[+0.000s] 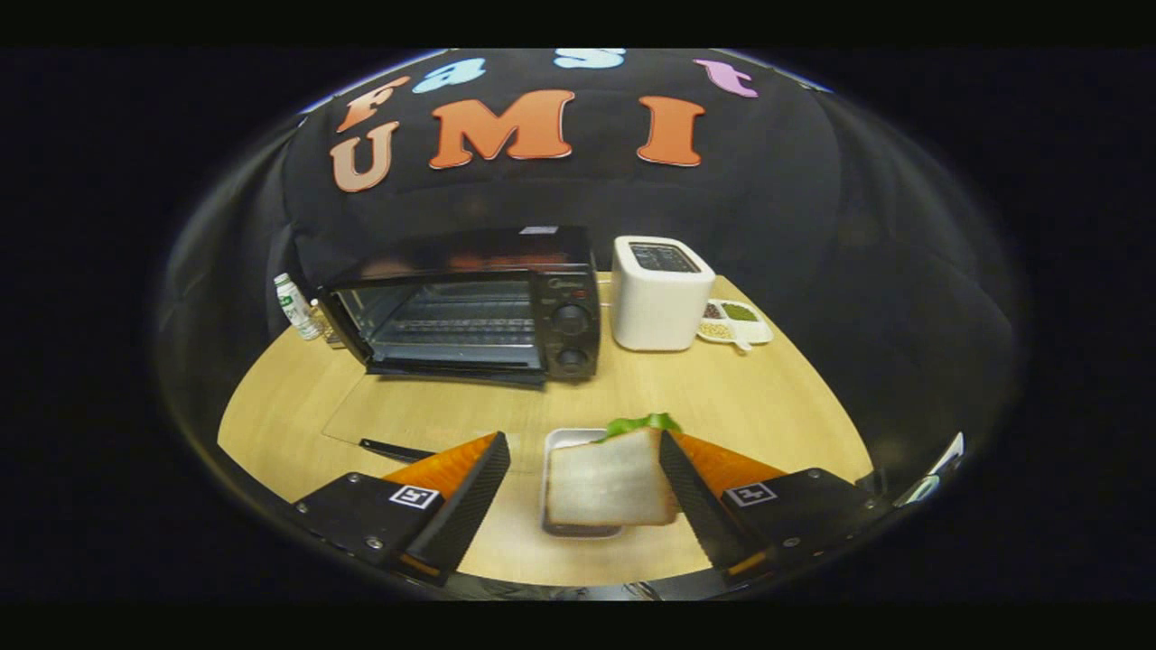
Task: Open the toaster oven, put the food inside, and close the toaster oven door.
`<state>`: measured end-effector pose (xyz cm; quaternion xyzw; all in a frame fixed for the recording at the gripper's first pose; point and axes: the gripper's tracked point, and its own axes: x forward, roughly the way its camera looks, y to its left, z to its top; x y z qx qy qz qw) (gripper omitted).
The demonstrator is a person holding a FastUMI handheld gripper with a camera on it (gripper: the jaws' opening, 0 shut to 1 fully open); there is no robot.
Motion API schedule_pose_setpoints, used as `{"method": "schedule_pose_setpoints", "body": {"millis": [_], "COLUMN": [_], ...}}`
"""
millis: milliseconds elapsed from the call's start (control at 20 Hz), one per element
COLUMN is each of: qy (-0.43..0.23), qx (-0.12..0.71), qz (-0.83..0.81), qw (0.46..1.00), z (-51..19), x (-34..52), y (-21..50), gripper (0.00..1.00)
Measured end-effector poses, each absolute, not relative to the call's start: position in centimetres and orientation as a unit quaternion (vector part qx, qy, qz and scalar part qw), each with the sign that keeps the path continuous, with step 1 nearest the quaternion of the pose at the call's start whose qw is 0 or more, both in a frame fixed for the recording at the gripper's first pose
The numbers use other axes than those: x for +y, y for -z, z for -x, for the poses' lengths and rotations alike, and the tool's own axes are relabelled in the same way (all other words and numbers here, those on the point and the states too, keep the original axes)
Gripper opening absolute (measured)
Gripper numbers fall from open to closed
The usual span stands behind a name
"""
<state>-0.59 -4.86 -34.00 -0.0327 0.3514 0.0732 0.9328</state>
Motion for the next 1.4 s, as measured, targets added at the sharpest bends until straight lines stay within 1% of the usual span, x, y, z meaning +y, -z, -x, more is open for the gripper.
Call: {"method": "schedule_pose_setpoints", "body": {"millis": [150, 350, 550, 600, 650, 700, 750, 800, 850, 900, 950, 1000, 1050, 1100, 1200, 1400], "qy": [-0.075, -0.107, -0.127, -0.131, -0.136, -0.141, -0.147, -0.153, -0.156, -0.159, -0.161, -0.165, -0.168, -0.167, -0.164, -0.169], "qx": [0.384, 0.448, 0.498, 0.507, 0.516, 0.526, 0.535, 0.542, 0.544, 0.544, 0.544, 0.544, 0.543, 0.539, 0.529, 0.497], "qz": [0.015, -0.042, -0.097, -0.111, -0.127, -0.146, -0.16, -0.172, -0.182, -0.189, -0.193, -0.198, -0.201, -0.2, -0.187, -0.21], "qw": [0.92, 0.887, 0.852, 0.845, 0.836, 0.826, 0.816, 0.808, 0.804, 0.802, 0.8, 0.799, 0.798, 0.801, 0.811, 0.825], "z": [0.6, 1.2, 1.4, 1.3, 1.3, 1.3, 1.3, 1.6, 1.6, 1.5, 1.5, 1.5, 1.6, 1.6, 1.4, 1.0], "x": [-7.8, -8.6, -9.1, -9.1, -8.9, -8.5, -8.3, -8.3, -8.2, -8.1, -8.0, -7.8, -7.7, -7.7, -7.7, -6.6], "y": [35.1, 37.5, 39.7, 40.1, 40.5, 40.9, 41.2, 41.6, 41.5, 41.5, 41.3, 41.0, 40.4, 39.9, 39.0, 35.6], "gripper": [0.99, 0.99, 0.95, 0.9, 0.87, 0.81, 0.77, 0.69, 0.65, 0.54, 0.53, 0.47, 0.44, 0.38, 0.32, 0.31]}}
